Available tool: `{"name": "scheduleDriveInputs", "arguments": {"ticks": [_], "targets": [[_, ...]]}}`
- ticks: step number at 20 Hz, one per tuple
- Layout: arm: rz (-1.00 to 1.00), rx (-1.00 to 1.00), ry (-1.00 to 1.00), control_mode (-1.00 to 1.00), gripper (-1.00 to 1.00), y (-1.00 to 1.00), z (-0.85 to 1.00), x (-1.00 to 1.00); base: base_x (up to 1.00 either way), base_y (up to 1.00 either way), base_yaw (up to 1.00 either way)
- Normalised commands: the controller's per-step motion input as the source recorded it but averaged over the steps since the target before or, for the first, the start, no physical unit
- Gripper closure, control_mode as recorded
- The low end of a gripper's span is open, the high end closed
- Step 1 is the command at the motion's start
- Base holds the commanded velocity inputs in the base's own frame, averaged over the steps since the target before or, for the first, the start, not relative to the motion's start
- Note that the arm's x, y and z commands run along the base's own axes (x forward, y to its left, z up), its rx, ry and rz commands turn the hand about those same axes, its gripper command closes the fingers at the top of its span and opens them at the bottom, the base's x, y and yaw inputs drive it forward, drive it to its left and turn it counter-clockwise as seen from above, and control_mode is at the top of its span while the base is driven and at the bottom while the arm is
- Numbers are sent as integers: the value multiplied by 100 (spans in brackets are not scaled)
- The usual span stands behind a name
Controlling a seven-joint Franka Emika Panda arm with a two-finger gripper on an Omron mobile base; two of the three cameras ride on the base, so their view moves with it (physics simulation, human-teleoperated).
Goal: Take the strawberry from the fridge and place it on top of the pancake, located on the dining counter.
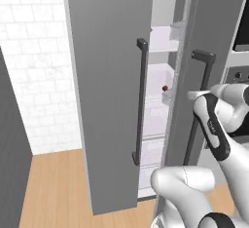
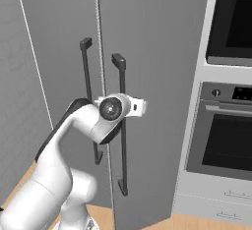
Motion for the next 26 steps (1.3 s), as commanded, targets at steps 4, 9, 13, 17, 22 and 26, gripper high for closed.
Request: {"name": "scheduleDriveInputs", "arguments": {"ticks": [4, 9, 13, 17, 22, 26], "targets": [[4, 6, 0, -100, 100, -100, 0, -94, 0, 0, 0], [9, 9, 0, -100, 100, -100, 0, -65, 0, 0, 0], [1, 1, 1, -100, 100, -83, 0, -24, 0, 0, 0], [0, 0, 7, -100, -100, -36, 4, -16, 0, 0, 0], [-7, 0, 12, -100, -100, -13, 0, -39, 0, 0, 0], [0, 0, 11, -100, -100, -5, 13, -32, 0, 0, 0]]}}
